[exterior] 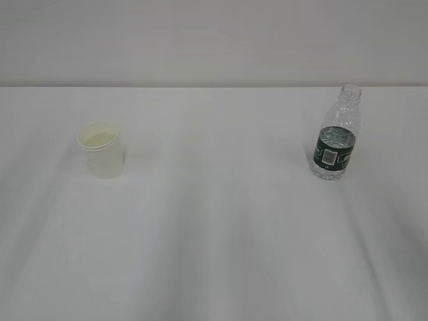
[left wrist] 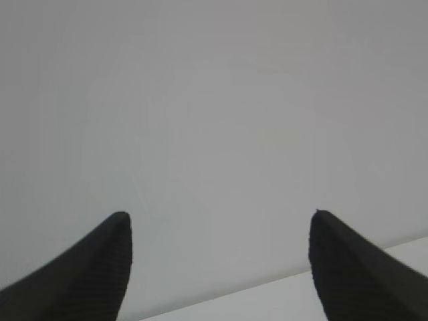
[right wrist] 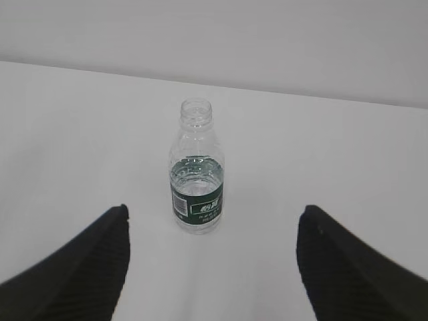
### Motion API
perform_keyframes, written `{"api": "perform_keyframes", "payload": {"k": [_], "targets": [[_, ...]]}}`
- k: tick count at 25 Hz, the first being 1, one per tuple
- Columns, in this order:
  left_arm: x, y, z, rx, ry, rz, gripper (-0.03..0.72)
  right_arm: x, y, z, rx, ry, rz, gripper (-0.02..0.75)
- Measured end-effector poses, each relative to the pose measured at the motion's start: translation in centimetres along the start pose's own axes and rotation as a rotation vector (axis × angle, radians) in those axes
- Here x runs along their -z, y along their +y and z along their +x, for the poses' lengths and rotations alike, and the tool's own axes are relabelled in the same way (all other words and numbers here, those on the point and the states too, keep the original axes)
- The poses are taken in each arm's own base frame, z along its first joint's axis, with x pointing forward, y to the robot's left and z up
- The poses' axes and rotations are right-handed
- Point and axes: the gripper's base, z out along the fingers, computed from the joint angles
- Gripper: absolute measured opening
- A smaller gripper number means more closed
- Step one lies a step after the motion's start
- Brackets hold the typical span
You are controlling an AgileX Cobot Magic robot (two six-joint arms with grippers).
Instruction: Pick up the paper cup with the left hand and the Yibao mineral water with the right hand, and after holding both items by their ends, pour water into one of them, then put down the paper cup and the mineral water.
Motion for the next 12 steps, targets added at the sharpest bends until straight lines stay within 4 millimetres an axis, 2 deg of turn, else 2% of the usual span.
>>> {"api": "perform_keyframes", "payload": {"k": [8,12], "targets": [[2.1,0.2,-1.2,-0.005,-0.029,-0.020,0.589,0.0,0.0,0.0,0.000,-0.002,0.000,0.588],[3.1,0.3,-1.4,-0.007,-0.007,-0.031,0.576,1.1,0.0,-0.5,-0.001,-0.052,0.003,0.588]]}}
